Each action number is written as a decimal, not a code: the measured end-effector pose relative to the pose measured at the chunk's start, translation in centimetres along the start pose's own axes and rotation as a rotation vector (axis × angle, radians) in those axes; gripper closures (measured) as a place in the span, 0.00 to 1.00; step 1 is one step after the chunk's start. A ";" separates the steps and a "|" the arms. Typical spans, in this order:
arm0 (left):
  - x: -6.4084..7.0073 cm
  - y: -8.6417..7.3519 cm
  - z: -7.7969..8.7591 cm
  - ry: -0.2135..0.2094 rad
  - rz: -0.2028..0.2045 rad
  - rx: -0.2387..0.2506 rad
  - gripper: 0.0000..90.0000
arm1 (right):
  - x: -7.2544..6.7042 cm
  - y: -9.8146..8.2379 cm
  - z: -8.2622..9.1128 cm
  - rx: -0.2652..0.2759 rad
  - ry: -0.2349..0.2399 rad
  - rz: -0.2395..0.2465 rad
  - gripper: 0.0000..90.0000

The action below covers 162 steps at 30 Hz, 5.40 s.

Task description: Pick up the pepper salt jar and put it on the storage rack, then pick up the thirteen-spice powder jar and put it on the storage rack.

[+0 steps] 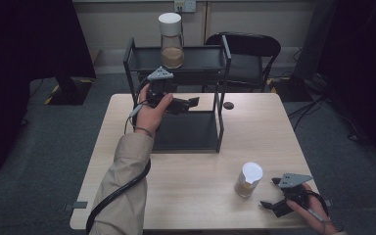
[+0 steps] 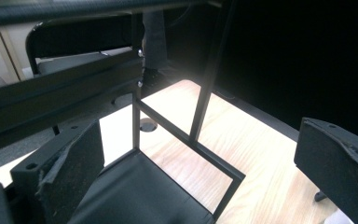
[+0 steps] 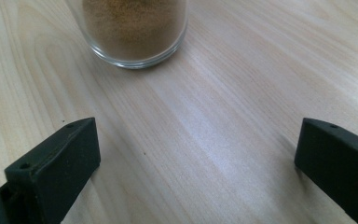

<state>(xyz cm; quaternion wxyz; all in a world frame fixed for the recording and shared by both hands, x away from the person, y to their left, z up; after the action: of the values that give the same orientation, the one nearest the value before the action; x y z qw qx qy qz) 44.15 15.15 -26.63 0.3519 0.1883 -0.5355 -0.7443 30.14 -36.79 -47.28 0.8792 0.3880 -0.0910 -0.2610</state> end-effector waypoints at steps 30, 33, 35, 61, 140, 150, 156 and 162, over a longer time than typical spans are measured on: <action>0.2 -7.7 -2.5 -0.064 0.027 -0.070 0.01 | 0.0 0.0 0.0 0.000 0.000 0.000 0.00; 0.0 -8.6 -2.5 -0.059 0.037 -0.078 0.01 | 0.0 0.0 0.0 0.000 0.000 0.000 0.00; 0.1 -9.0 -2.5 -0.051 0.032 -0.084 0.01 | 0.0 0.0 0.0 0.000 0.000 0.000 0.00; 0.9 -15.8 -3.8 -0.060 0.014 -0.152 0.01 | 0.0 0.0 0.0 0.000 0.000 0.000 0.00; 2.2 -21.5 -2.2 0.050 -0.185 -0.383 0.00 | 0.0 1.8 0.3 0.018 0.076 -0.004 0.01; 2.2 -21.5 -2.2 0.051 -0.185 -0.383 0.00 | -0.2 4.0 -0.7 0.077 0.115 0.000 0.02; 2.2 -21.5 -2.2 0.050 -0.185 -0.384 0.00 | -0.1 5.0 -1.8 0.104 0.132 -0.012 0.10; 2.2 -21.5 -2.2 0.050 -0.185 -0.384 0.00 | 0.0 5.8 -2.4 0.136 0.147 -0.001 0.17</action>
<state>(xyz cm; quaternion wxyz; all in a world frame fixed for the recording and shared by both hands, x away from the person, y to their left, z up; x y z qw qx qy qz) 37.20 15.95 -47.22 0.3247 0.1847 -0.3555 -0.8567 33.24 -32.03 -44.68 0.8551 0.4649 -0.0437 -0.2253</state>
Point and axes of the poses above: each handheld gripper's, and its own axes: z roughly backward along the jaws, y roughly out of its top, x roughly to its right, the point moved 7 cm from there along -z, roughly forward along the jaws, and after that the axes turned 6 degrees about y, right-handed, at the moved point
